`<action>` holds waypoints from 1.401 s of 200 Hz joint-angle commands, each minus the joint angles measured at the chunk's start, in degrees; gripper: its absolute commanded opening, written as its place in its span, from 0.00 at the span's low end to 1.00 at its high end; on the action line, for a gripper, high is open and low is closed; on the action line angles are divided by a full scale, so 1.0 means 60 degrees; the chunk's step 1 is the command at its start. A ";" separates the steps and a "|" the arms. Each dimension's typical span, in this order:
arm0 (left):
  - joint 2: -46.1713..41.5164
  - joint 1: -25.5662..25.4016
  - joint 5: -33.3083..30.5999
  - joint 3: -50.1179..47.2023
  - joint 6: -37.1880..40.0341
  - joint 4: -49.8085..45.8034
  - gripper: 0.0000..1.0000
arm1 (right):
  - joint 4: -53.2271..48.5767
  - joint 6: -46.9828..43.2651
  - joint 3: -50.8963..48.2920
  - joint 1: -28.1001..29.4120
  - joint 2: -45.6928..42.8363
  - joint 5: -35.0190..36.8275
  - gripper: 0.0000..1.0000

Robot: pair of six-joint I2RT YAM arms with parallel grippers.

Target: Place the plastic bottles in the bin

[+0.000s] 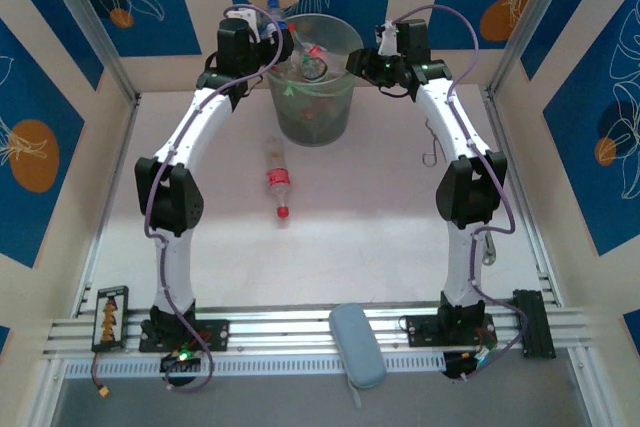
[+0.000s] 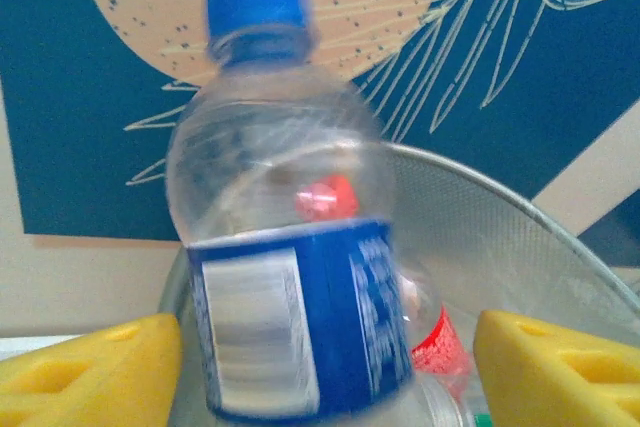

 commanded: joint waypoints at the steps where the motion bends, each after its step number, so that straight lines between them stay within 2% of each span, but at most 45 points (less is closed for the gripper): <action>1: -0.0172 0.0029 0.0414 0.0479 0.0377 -0.0167 0.92 | -0.0397 -0.0125 -0.0277 0.0259 -0.0040 -0.0435 0.42; 21: -0.0353 0.0024 0.0162 0.0503 0.0370 0.0069 0.91 | -0.0412 -0.0123 -0.0278 0.0273 -0.0032 -0.0433 0.42; 45: -0.0333 0.0043 -0.0205 0.0615 0.0046 0.0436 0.82 | -0.0408 -0.0145 -0.0277 0.0285 -0.0031 -0.0448 0.42; 80: 0.0762 0.0056 -0.0373 0.2521 -0.0249 -0.0421 0.69 | -0.0436 -0.0175 -0.0323 0.0315 -0.0047 -0.0455 0.42; 114: 0.1833 0.0058 -0.0228 0.4045 -0.0345 -0.1163 0.61 | -0.0421 -0.0237 -0.0478 0.0301 -0.0077 -0.0419 0.43; 174: 0.2353 0.0027 0.0738 0.3986 -0.0575 -0.2232 0.52 | -0.0393 -0.0247 -0.0504 0.0299 -0.0047 -0.0448 0.43; 213: 0.2200 -0.0136 0.1086 0.3304 -0.0497 -0.2627 0.49 | -0.0288 -0.0175 -0.0555 0.0347 0.0003 -0.0473 0.43; 264: 0.1668 -0.0134 0.1190 0.2614 -0.0648 -0.2545 0.48 | -0.0190 -0.0102 -0.0559 0.0383 -0.0027 -0.0536 0.43; 280: 0.1328 -0.0134 0.1211 0.2298 -0.0710 -0.2142 0.52 | -0.0084 -0.0109 -0.0548 0.0378 -0.0154 -0.0509 0.49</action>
